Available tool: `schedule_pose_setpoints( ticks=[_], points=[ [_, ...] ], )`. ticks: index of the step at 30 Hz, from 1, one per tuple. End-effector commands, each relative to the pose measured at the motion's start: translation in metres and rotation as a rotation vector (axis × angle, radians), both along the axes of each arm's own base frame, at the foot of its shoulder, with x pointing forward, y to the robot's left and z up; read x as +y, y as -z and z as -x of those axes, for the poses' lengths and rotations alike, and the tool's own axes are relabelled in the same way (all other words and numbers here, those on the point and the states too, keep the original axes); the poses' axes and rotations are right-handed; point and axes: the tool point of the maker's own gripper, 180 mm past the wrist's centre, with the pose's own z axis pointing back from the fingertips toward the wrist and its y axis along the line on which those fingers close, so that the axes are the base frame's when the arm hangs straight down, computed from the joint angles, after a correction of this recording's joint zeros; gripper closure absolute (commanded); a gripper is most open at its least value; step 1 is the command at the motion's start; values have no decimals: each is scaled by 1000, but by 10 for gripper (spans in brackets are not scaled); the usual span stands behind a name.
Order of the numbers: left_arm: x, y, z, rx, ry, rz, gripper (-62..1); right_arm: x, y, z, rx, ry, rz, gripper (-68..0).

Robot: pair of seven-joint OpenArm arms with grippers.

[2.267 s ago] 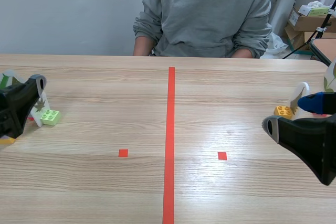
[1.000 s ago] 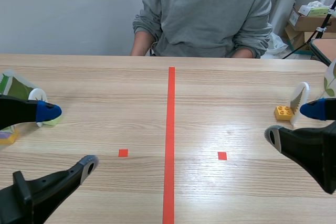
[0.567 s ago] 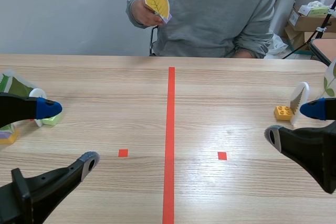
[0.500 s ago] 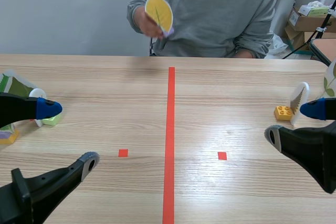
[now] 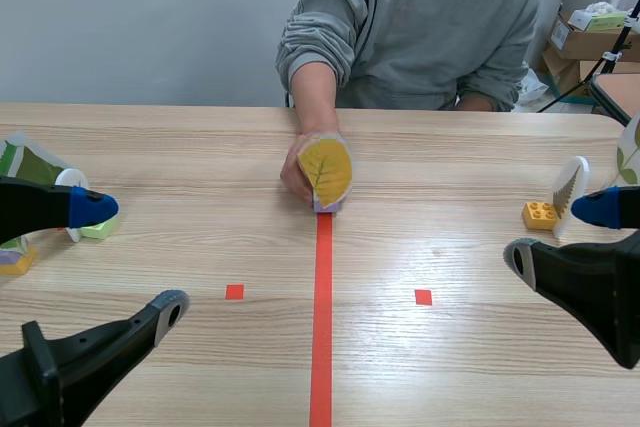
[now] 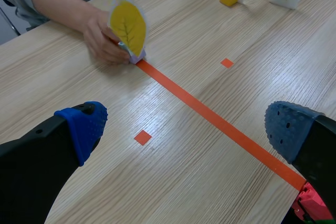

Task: Do the leaf sorting experiment

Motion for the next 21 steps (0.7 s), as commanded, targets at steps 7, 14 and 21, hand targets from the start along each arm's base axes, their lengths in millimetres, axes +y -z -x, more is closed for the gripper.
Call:
schedule_pose_setpoints(
  ticks=[7,14,21],
  points=[
    [-4,-9,-1,-24,7,26,-623,1,-9,-4,-32,-10,-16,-606],
    [-4,-10,-1,-26,7,29,-623,1,-9,-4,-32,-10,-16,-606],
    [-5,-14,-1,-44,8,48,-623,1,-9,-4,-32,-10,-16,-606]
  ],
)
